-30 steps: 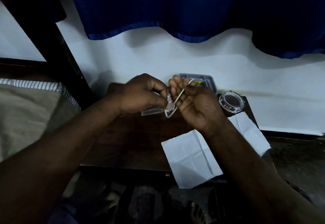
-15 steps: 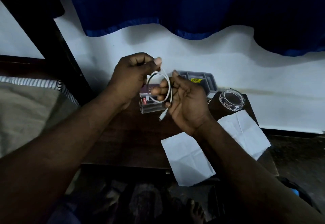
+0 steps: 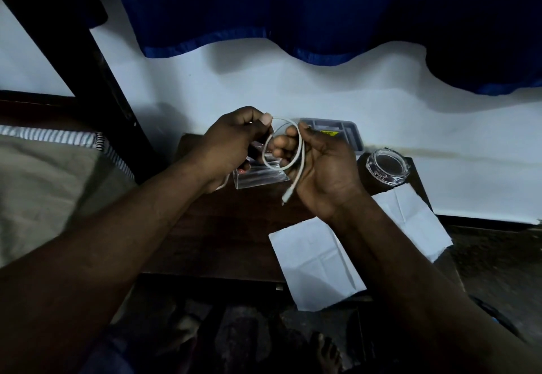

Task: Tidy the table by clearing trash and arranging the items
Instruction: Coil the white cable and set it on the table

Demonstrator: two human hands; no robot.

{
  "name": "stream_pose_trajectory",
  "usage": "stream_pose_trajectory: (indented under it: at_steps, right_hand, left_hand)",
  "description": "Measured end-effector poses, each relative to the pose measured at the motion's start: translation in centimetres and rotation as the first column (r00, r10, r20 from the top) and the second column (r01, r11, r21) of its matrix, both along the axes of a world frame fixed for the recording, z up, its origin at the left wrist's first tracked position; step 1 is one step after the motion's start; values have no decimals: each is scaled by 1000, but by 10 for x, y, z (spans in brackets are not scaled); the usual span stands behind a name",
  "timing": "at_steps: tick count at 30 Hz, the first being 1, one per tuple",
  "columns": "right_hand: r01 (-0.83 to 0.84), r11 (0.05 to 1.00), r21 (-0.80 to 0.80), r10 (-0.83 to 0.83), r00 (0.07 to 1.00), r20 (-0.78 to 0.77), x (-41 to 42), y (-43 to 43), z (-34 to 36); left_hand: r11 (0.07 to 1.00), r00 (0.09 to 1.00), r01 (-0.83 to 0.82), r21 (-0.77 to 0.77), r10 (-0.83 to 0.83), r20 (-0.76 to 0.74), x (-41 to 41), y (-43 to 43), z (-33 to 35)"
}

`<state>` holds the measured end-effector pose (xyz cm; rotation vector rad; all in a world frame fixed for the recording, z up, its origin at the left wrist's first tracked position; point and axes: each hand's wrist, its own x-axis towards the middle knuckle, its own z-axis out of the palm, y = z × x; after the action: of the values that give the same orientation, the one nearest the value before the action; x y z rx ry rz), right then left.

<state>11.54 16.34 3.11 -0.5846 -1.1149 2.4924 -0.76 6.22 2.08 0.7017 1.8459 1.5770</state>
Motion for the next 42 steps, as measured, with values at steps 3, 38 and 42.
stream_pose_trajectory:
  at_steps: [3,38,42]
  right_hand:
    - [23,991,-133,-23,1000,4,-2,-3,0]
    - [-172,945,-279,167,985,-45,-5,3,-4]
    - [-116,878,-464,36,984,-177,-3,5,2]
  left_hand:
    - [999,999,-49,-13,50,8,5,6,-3]
    - [987,995,50,-154,-63,-81,15,8,-10]
    - [988,973,109,-111,-83,215,16,7,-16]
